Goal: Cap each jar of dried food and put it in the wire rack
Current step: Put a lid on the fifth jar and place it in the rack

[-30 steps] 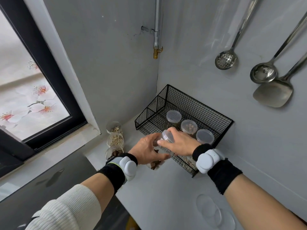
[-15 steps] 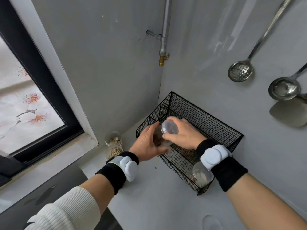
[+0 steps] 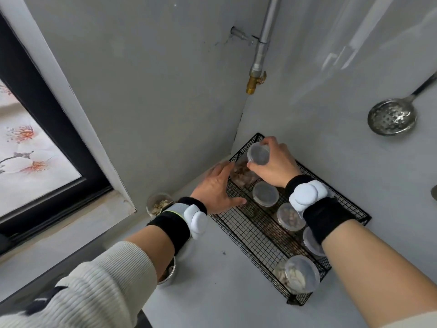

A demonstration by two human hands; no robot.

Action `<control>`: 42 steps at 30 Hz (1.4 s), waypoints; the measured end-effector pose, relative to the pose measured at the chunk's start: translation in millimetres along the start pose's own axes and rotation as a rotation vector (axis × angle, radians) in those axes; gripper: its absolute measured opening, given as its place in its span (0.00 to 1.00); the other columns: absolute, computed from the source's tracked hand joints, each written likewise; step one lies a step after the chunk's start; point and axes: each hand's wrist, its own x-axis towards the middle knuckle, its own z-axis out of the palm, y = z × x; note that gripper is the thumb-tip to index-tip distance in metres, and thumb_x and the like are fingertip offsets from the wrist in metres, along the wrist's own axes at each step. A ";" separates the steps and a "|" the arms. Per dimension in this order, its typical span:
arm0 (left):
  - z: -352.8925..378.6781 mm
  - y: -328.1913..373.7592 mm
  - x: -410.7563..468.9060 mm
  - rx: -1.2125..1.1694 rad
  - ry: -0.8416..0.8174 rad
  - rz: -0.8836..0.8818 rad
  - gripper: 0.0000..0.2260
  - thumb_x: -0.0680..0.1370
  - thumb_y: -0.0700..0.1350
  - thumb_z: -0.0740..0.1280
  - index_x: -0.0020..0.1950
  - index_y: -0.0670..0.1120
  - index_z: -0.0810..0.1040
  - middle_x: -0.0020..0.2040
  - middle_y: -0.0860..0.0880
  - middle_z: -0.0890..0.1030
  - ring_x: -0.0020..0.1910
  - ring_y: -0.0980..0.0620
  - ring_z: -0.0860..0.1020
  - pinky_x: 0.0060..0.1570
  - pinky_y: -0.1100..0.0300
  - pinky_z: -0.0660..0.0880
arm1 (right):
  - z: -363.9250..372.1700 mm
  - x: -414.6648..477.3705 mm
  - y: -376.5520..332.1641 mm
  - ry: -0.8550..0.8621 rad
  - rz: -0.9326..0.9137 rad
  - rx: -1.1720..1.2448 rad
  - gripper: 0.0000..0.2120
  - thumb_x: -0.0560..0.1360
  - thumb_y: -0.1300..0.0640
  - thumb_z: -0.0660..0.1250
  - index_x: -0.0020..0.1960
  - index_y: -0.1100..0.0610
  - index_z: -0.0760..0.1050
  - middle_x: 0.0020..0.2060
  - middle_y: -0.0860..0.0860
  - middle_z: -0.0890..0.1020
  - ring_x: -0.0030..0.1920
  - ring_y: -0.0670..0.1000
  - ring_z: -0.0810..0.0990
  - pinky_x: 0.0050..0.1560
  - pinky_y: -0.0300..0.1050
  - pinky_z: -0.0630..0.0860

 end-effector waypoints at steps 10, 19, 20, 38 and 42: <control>19.9 -21.9 19.6 0.027 -0.024 -0.044 0.53 0.71 0.70 0.73 0.84 0.46 0.51 0.83 0.44 0.59 0.82 0.42 0.57 0.79 0.48 0.58 | 52.2 36.0 21.4 -0.100 -0.004 -0.070 0.29 0.73 0.46 0.78 0.66 0.49 0.67 0.60 0.56 0.70 0.47 0.55 0.78 0.43 0.45 0.71; 33.2 -31.0 14.6 -0.025 -0.037 -0.086 0.53 0.70 0.70 0.73 0.84 0.47 0.52 0.82 0.44 0.61 0.82 0.42 0.56 0.79 0.47 0.58 | 102.6 32.8 27.4 0.029 0.034 -0.065 0.24 0.75 0.44 0.77 0.63 0.53 0.71 0.54 0.52 0.62 0.40 0.52 0.73 0.39 0.43 0.72; 33.8 -31.3 13.3 -0.027 -0.033 -0.089 0.53 0.70 0.70 0.74 0.84 0.47 0.51 0.82 0.45 0.61 0.82 0.42 0.56 0.78 0.48 0.58 | 106.9 29.9 28.4 0.039 0.019 -0.074 0.23 0.76 0.44 0.76 0.64 0.52 0.71 0.54 0.51 0.62 0.37 0.50 0.71 0.36 0.40 0.69; -5.2 -34.4 -80.2 0.087 -0.004 -0.166 0.47 0.73 0.73 0.67 0.83 0.47 0.56 0.76 0.39 0.71 0.77 0.37 0.66 0.75 0.44 0.64 | 107.7 -42.3 -16.6 -0.097 -0.129 -0.254 0.24 0.81 0.48 0.70 0.70 0.61 0.72 0.66 0.64 0.75 0.61 0.65 0.80 0.55 0.57 0.80; -14.8 -50.3 -142.2 0.079 0.064 -0.240 0.45 0.74 0.70 0.70 0.81 0.46 0.62 0.74 0.41 0.73 0.73 0.40 0.70 0.72 0.49 0.66 | 130.6 -93.8 -52.9 -0.131 -0.215 -0.233 0.22 0.80 0.48 0.70 0.68 0.59 0.73 0.63 0.62 0.76 0.63 0.66 0.77 0.61 0.58 0.76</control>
